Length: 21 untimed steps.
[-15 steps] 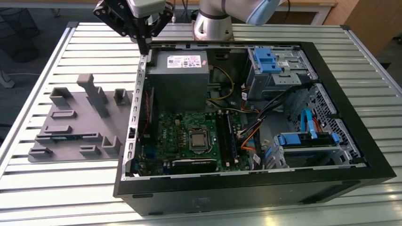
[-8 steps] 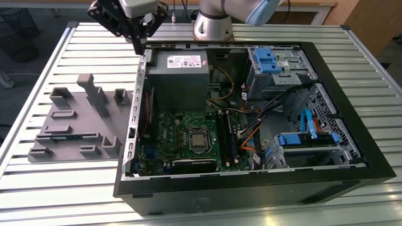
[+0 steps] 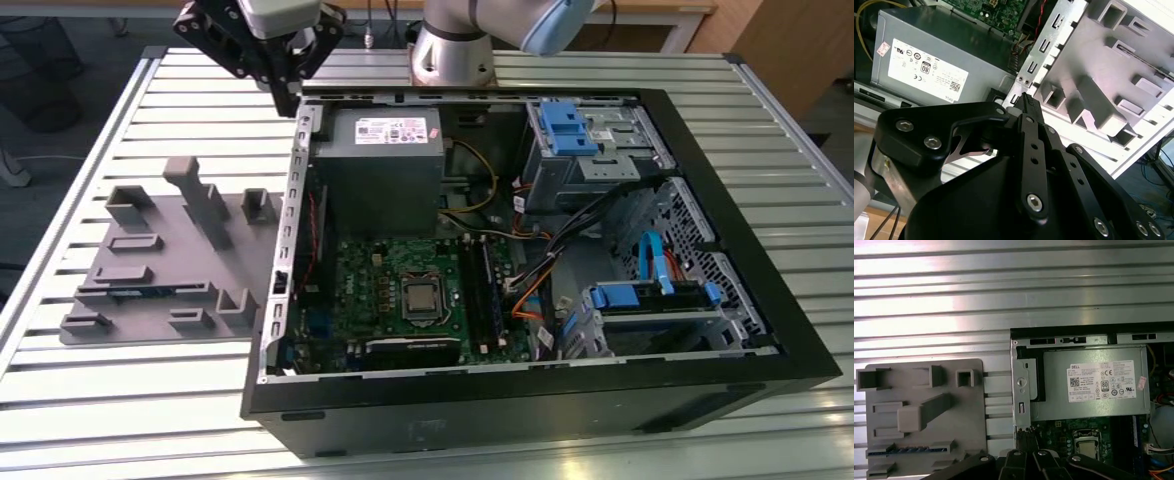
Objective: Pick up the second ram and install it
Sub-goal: 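Reach for the second ram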
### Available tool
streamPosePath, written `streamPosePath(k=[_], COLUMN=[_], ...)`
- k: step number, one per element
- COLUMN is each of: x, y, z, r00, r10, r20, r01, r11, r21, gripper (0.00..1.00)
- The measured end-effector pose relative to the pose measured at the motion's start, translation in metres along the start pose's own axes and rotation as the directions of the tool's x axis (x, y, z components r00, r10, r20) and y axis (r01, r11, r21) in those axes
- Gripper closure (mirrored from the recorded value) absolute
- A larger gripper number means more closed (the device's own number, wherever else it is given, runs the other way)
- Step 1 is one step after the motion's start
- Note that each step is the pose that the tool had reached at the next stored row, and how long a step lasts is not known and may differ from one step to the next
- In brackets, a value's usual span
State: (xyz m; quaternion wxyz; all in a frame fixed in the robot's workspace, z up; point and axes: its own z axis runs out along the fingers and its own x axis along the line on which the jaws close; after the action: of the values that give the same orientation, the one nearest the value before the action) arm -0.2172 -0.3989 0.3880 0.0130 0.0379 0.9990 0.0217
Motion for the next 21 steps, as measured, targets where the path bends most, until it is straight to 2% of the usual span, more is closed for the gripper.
streamPosePath(k=[9, 21], x=[0.0070, 0.0101], y=[-0.0005, -0.0008], z=[0.0002, 0.0004], r00=[1.0000, 1.0000], r10=[0.000, 0.000], r20=[-0.0001, -0.0005], r01=[0.000, 0.000], r11=[1.0000, 1.0000], r21=[-0.0001, 0.0001], gripper=[0.89, 0.89])
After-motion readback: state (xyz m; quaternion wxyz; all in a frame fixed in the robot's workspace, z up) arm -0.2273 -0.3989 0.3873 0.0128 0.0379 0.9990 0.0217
